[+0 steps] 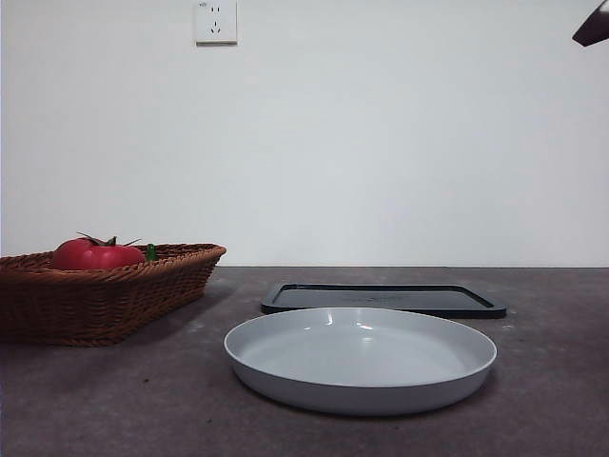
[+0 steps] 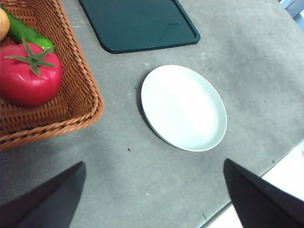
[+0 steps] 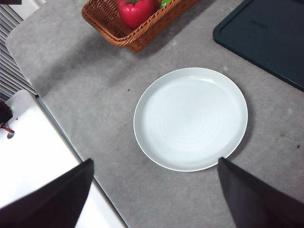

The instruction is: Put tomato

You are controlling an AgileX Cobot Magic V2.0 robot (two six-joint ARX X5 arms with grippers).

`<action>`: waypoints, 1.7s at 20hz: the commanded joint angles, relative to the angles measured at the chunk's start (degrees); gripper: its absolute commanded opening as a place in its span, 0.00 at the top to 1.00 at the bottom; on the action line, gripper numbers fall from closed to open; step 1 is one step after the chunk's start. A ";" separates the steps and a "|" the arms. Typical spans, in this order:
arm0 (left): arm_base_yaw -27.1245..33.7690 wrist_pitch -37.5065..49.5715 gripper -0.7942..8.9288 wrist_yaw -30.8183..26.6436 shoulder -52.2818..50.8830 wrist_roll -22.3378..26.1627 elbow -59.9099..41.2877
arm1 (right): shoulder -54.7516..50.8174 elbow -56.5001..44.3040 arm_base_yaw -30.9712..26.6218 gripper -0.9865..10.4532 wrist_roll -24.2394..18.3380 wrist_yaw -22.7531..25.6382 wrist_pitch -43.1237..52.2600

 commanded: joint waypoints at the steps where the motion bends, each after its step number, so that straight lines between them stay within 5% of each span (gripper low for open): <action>1: -0.20 2.10 0.43 -2.95 0.83 0.57 1.07 | 0.35 1.01 0.31 0.53 -0.26 -0.20 0.55; 10: -1.77 22.97 0.44 -15.06 13.49 0.72 1.09 | 0.35 1.01 0.31 0.53 -0.24 -0.20 0.55; 16: -5.49 32.98 0.44 -18.21 26.80 2.82 1.16 | 0.35 1.01 0.31 0.53 -0.24 -0.20 0.57; 34: -7.21 43.98 0.44 -24.59 49.11 8.20 1.16 | 0.37 1.01 0.31 0.54 0.44 -0.20 0.55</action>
